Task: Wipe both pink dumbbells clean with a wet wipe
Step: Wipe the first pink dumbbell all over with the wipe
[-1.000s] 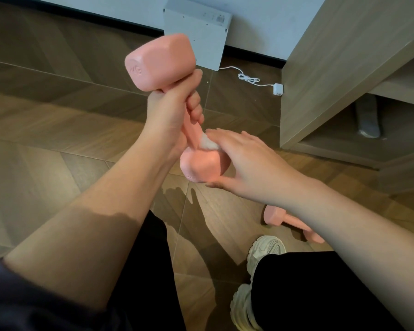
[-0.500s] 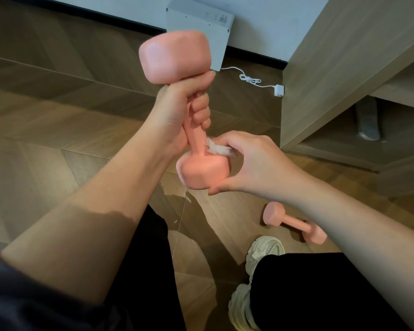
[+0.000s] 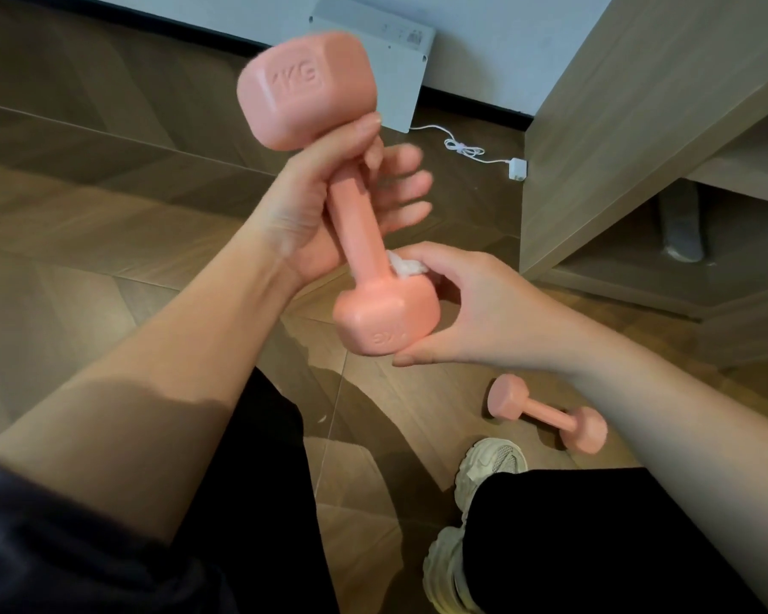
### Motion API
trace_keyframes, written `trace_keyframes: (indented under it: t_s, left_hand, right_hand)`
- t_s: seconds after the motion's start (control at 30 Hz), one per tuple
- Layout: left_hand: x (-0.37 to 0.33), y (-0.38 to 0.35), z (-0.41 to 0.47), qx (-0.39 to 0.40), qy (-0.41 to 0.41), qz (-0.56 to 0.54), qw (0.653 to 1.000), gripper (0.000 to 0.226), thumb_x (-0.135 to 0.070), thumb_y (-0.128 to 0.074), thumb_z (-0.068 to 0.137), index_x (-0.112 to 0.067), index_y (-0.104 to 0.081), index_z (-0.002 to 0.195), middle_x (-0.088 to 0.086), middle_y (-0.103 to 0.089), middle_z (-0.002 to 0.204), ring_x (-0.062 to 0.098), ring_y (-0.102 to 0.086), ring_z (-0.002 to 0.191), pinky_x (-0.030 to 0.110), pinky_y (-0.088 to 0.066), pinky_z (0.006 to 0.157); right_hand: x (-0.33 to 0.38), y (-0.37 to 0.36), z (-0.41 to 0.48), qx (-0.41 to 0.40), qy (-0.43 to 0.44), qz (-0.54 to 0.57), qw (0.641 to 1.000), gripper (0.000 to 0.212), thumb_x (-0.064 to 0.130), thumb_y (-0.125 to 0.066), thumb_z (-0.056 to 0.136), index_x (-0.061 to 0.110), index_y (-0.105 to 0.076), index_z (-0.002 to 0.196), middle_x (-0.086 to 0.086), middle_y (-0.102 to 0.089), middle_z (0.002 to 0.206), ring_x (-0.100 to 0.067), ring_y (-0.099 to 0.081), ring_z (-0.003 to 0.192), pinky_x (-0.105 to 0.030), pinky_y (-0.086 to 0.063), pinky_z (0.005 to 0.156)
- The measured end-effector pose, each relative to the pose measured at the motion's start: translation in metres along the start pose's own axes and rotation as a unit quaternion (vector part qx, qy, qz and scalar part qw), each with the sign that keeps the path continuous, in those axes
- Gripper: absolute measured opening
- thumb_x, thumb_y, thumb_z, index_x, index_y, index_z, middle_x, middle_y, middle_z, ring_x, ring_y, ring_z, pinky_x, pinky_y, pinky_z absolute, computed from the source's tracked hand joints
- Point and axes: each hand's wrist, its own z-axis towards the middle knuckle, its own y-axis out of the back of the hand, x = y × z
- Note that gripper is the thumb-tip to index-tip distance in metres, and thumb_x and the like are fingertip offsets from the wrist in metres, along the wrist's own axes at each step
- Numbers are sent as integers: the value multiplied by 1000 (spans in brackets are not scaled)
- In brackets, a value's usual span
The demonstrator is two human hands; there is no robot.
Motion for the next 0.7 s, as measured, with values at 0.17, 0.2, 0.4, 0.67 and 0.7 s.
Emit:
trace_keyframes:
  t_s: [0.17, 0.2, 0.4, 0.67, 0.7]
  left_hand:
    - [7, -2, 5, -102, -10, 42, 994, 44, -22, -56, 95, -22, -39, 54, -8, -26, 42, 7, -27, 37, 22, -32, 41]
    - [7, -2, 6, -131, -18, 42, 990, 42, -21, -58, 94, -22, -40, 56, -8, -27, 42, 8, -27, 38, 22, -31, 41]
    - [13, 2, 5, -265, -64, 64, 960, 25, -17, -68, 88, -16, -50, 71, -3, -43, 49, 11, -39, 43, 24, -38, 48]
    - [10, 8, 8, -116, -9, 60, 991, 19, -8, -66, 87, -13, -58, 70, 2, -52, 61, 13, -50, 54, 25, -48, 58]
    - [9, 11, 7, -90, 2, 61, 994, 20, -10, -66, 85, -14, -60, 67, 2, -55, 63, 13, -54, 57, 26, -49, 59]
  right_hand:
    - [0, -2, 2, -33, 11, -33, 999, 61, 30, -91, 61, 24, -64, 116, 14, -65, 113, 0, -57, 104, -18, -44, 88]
    - [-2, -3, 2, -48, 20, -43, 998, 56, 27, -90, 62, 22, -66, 112, 13, -66, 112, 0, -57, 103, -18, -44, 88]
    - [-3, -18, 5, -58, 24, -131, 989, 63, 25, -81, 76, 20, -52, 133, 7, -56, 134, -11, -54, 121, -30, -47, 99]
    - [-3, -17, 10, -43, -23, -79, 996, 72, 45, -87, 61, 26, -59, 124, 11, -62, 118, -6, -57, 108, -25, -47, 89]
    - [-3, -15, 8, -39, -18, -59, 997, 72, 45, -87, 59, 25, -61, 124, 11, -64, 116, -5, -58, 107, -28, -48, 91]
